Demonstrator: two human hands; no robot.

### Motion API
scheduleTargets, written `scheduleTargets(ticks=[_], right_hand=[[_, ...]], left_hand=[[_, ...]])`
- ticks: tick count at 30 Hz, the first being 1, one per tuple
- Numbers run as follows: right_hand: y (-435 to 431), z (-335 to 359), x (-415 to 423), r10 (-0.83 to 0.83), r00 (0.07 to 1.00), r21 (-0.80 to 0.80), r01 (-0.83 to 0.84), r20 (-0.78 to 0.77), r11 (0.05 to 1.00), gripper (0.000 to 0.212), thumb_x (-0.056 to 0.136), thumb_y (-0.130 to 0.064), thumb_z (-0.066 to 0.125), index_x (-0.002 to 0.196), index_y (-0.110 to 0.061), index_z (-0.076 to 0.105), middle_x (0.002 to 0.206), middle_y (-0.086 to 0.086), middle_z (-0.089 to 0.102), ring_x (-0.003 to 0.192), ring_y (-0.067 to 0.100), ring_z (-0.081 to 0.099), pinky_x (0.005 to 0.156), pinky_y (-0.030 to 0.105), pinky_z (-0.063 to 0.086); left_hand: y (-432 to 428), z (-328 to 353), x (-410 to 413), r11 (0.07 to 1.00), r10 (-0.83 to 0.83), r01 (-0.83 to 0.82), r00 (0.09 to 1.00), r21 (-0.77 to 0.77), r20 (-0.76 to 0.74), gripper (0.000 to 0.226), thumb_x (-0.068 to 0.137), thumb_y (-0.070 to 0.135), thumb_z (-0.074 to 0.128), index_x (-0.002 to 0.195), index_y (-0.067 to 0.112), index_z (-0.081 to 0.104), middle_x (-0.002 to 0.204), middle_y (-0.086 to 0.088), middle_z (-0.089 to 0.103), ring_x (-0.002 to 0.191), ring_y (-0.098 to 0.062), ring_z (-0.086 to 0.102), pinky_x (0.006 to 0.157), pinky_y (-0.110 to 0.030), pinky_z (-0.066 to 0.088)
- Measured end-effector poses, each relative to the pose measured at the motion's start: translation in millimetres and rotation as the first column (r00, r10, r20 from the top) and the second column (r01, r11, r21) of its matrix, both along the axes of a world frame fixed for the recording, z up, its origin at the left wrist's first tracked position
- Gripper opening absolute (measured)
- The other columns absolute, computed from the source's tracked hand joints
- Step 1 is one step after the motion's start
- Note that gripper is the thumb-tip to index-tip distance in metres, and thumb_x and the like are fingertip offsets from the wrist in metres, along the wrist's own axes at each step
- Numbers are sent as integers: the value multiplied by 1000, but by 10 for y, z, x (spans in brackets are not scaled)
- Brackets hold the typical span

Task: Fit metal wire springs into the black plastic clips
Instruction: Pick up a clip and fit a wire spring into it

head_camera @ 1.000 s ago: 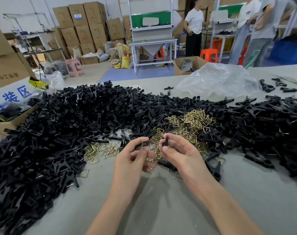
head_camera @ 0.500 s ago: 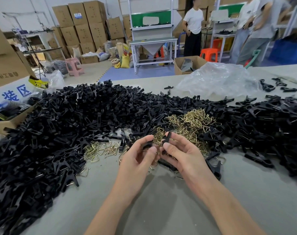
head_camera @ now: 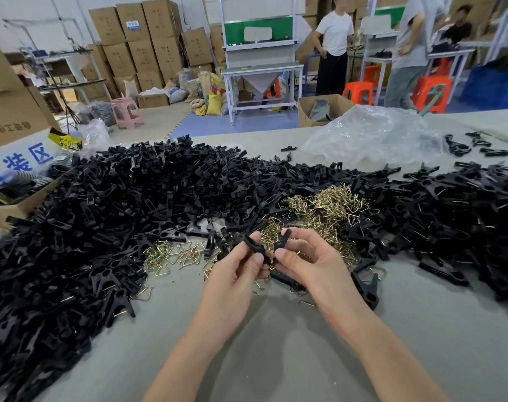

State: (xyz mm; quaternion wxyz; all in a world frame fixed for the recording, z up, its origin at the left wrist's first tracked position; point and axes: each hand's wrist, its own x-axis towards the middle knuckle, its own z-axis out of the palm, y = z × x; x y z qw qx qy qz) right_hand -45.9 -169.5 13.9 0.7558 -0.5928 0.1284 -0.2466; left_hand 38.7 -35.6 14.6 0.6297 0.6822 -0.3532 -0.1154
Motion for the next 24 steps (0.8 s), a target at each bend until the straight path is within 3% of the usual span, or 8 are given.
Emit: scheduleTargets(ticks=[3,7,10,13,15,17,21,24], right_hand=[[0,-1,-6,-13,1000,-18,13,-18,1000,27,90,-9,75,109,-26,71,108,4,76,103,16,74,88,24,58],[10,-10,-8,-7,1000,-35,7,-11,999,29,90,-5,74,101,-32,73,104,4,77,99,13,74,83,22,58],[10,-25,2,2,1000,-40,-2,-12,999,27,90,-5,74,105,-28,73,105,6,77,100,15,74,82,23,58],[5,-39,8,0,1000,-35,0,-13,999,26,90,-5,74,103,-28,73,105,7,76,100,16,74,83,25,59],[-1,-40,6,-9,1000,-60,7,-26,998,25,89,-7,75,105,-26,73,104,5,76,100,16,74,85,26,58],[-2,-33,4,-5,1000,-96,2,-31,995,26,88,-6,75,107,-23,72,101,3,77,98,15,74,83,22,57],[16,-24,3,-12,998,-204,0,-59,979,29,87,-12,77,112,-26,73,99,-6,77,96,8,73,83,17,55],[-8,-26,-8,-59,995,-297,34,-75,954,26,89,-22,76,109,-38,74,108,-17,75,104,-3,67,87,9,49]], left_hand=[[4,38,-17,1000,-27,27,998,11,51,51,104,10,51,109,58,65,100,10,73,85,-4,63,83,-28,56],[-1,54,-15,1000,15,-14,998,-5,57,47,100,9,58,111,53,68,94,20,73,86,-1,66,79,-14,51],[-5,15,-10,1000,23,-24,999,18,46,31,99,15,61,114,41,70,97,10,75,89,-14,68,83,-26,55],[-3,-1,-15,999,30,-32,999,30,39,28,98,17,63,111,41,72,96,9,75,86,-13,68,84,-28,56],[-14,-7,-22,998,53,-54,999,19,12,24,97,18,64,106,38,74,95,2,74,86,-22,69,87,-43,57],[-22,-17,-24,999,52,-52,999,9,9,27,98,17,63,105,40,74,93,-8,72,83,-27,68,84,-49,56],[-46,-13,-41,998,41,-45,996,-46,-79,42,98,5,60,111,44,72,87,-7,74,85,-26,72,80,-41,60],[-64,5,-69,993,8,-32,980,-118,-200,42,98,-4,55,112,33,68,97,-2,78,92,-19,75,77,-22,58]])
